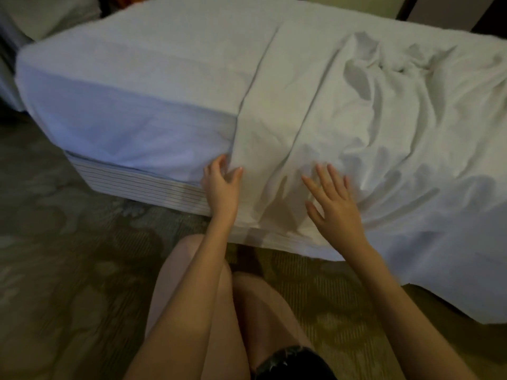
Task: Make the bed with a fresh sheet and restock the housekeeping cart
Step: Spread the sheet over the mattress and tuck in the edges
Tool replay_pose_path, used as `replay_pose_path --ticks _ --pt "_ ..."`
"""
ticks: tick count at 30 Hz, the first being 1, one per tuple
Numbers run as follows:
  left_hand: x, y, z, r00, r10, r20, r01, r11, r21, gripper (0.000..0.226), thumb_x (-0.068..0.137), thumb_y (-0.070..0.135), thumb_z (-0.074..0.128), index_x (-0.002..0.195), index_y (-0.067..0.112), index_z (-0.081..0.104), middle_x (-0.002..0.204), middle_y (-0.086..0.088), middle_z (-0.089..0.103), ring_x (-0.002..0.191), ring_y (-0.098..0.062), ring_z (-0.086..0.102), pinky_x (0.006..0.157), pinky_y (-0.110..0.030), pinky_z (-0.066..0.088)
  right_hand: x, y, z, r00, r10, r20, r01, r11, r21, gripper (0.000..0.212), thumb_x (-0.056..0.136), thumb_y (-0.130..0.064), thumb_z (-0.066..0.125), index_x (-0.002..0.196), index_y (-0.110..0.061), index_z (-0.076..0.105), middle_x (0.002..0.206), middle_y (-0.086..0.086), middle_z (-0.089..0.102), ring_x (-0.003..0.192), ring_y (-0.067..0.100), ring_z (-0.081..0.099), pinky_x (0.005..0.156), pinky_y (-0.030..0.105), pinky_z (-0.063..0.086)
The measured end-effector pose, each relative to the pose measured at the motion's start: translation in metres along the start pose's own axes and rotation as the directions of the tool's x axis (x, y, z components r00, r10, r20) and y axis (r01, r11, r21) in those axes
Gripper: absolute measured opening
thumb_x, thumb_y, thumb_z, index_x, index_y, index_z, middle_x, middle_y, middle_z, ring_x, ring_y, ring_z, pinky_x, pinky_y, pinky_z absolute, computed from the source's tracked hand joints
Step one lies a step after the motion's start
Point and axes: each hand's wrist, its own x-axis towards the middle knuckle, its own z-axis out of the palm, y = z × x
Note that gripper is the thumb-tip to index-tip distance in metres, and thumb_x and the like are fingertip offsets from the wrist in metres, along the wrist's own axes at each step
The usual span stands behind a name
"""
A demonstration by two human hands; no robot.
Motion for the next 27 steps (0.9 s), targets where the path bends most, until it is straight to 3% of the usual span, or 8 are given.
replay_pose_path --ticks 4,9,14,19,22,25,27 --pt "0.004 0.010 0.003 0.999 0.028 0.017 -0.028 1.000 0.001 0.010 0.091 0.028 0.062 0.095 0.021 0.057 0.083 0.005 0.059 0.082 -0.014 0.057 0.075 -0.032 0.047 0.037 0.012 0.000 0.999 -0.011 -0.047 0.004 0.989 -0.146 0.053 0.093 -0.031 0.043 0.145 -0.023 0.034 0.152 0.015 0.029 0.143 0.030 0.018 0.112 0.056 0.012" --pt "0.014 0.014 0.004 0.996 0.073 0.059 -0.071 0.997 -0.024 0.029 0.097 0.028 0.051 0.069 0.023 0.045 0.065 0.006 0.047 0.064 -0.009 0.045 0.064 -0.031 0.039 0.057 0.024 0.005 0.996 0.054 0.077 -0.033 0.968 -0.249 0.059 0.094 -0.047 0.035 0.148 -0.026 0.023 0.156 0.013 0.021 0.144 0.031 0.013 0.108 0.066 0.011" --pt "0.001 0.016 -0.009 0.992 0.088 0.088 -0.087 0.996 -0.017 0.032 0.102 0.021 0.041 0.070 0.026 0.040 0.067 0.010 0.045 0.060 0.003 0.044 0.060 -0.022 0.033 0.058 0.020 0.007 0.985 0.078 0.153 -0.038 0.968 -0.247 0.064 0.093 -0.057 0.028 0.149 -0.028 0.017 0.157 0.014 0.015 0.144 0.034 0.009 0.105 0.071 0.011" --pt "-0.028 0.037 -0.046 0.982 0.152 -0.111 -0.164 0.981 -0.105 0.029 0.102 0.014 0.038 0.075 0.024 0.040 0.070 0.012 0.043 0.061 0.013 0.045 0.059 -0.008 0.033 0.059 0.001 -0.022 0.999 0.035 0.029 -0.030 0.985 -0.169 0.065 0.093 -0.062 0.022 0.149 -0.034 0.010 0.158 0.011 0.010 0.144 0.039 0.005 0.106 0.068 0.002" --pt "-0.056 -0.018 -0.049 0.994 0.025 -0.111 -0.037 0.994 -0.101 0.030 0.101 0.014 0.040 0.072 0.021 0.040 0.067 0.008 0.042 0.059 0.003 0.045 0.060 -0.023 0.033 0.056 -0.008 -0.018 0.998 -0.049 0.048 0.056 0.985 -0.160 0.066 0.092 -0.065 0.022 0.149 -0.036 0.009 0.158 0.008 0.008 0.143 0.039 0.002 0.105 0.067 0.000" --pt "-0.058 -0.065 -0.014 0.993 -0.120 0.019 0.118 0.992 0.049 0.024 0.101 0.019 0.042 0.077 0.014 0.043 0.069 0.001 0.050 0.068 -0.019 0.046 0.061 -0.032 0.029 0.046 0.002 0.013 0.968 -0.002 0.250 0.062 0.971 -0.232 0.063 0.093 -0.066 0.017 0.148 -0.035 0.020 0.157 0.009 0.018 0.143 0.037 0.008 0.100 0.075 0.012" --pt "-0.042 -0.072 0.003 0.989 -0.145 0.009 0.144 0.989 0.019 0.024 0.101 0.017 0.042 0.078 0.012 0.044 0.067 0.002 0.050 0.070 -0.020 0.046 0.062 -0.032 0.031 0.036 0.009 0.028 0.941 0.052 0.336 0.040 0.965 -0.261 0.060 0.096 -0.062 0.017 0.148 -0.032 0.024 0.156 0.009 0.022 0.144 0.033 0.005 0.101 0.075 0.017"
